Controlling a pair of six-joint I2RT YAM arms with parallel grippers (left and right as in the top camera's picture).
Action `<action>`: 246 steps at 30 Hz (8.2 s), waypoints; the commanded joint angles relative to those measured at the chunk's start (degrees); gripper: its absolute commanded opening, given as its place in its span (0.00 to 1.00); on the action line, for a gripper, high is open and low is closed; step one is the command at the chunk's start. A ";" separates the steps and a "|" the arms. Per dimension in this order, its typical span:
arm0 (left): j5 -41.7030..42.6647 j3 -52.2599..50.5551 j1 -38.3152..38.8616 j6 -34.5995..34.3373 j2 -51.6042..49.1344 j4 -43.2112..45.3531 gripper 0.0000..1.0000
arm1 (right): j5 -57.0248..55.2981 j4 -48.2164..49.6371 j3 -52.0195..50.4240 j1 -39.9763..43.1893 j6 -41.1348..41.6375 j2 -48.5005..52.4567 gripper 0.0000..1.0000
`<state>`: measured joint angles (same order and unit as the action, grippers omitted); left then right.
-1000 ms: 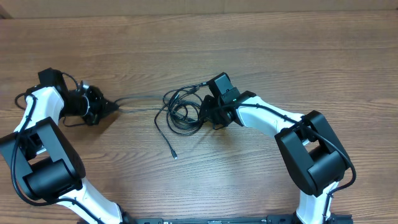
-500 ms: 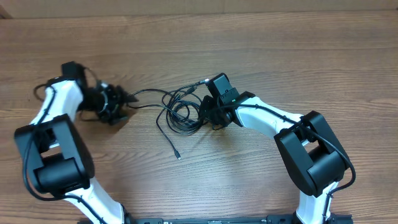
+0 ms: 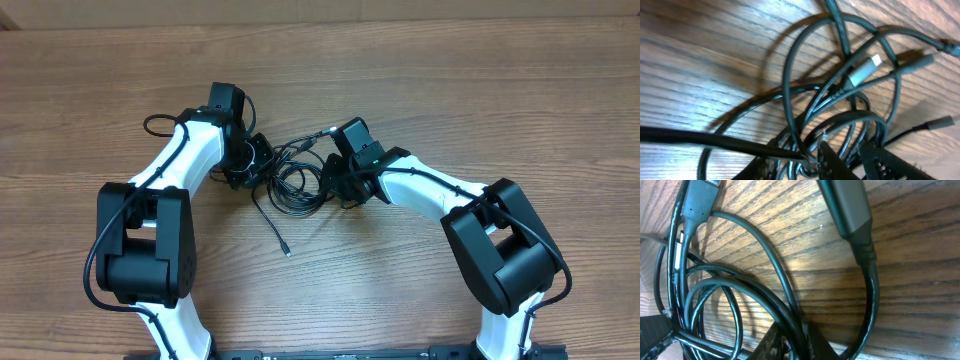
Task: Untangle cables
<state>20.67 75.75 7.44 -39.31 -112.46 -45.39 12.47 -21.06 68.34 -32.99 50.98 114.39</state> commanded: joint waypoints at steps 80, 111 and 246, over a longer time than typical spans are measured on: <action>-0.70 2.82 -0.68 6.19 -4.74 4.72 0.04 | -2.14 0.52 -0.09 -0.76 -10.34 -3.80 0.04; -7.10 22.88 -1.68 15.76 -4.81 -23.96 0.31 | -2.14 0.50 -0.09 -0.76 -10.34 -3.80 0.04; 46.95 26.53 -2.03 45.11 15.54 -20.15 0.04 | -16.48 -3.74 -0.13 -2.08 0.31 -3.89 0.86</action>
<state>63.94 100.66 6.48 3.64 -97.97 -65.19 2.35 -22.59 68.66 -34.96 46.39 110.21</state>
